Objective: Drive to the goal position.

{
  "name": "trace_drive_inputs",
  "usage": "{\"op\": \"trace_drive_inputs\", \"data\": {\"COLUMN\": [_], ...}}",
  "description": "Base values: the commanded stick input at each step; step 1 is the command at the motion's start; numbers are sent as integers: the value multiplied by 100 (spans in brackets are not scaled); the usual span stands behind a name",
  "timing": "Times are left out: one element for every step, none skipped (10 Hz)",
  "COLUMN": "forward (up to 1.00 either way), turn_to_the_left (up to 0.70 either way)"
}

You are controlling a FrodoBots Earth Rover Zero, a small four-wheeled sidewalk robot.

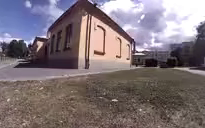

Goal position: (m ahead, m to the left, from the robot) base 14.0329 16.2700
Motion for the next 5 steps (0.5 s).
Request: {"op": "trace_drive_inputs", "data": {"forward": [0,0,0,0,3], "turn_to_the_left": [0,0,0,0,0]}}
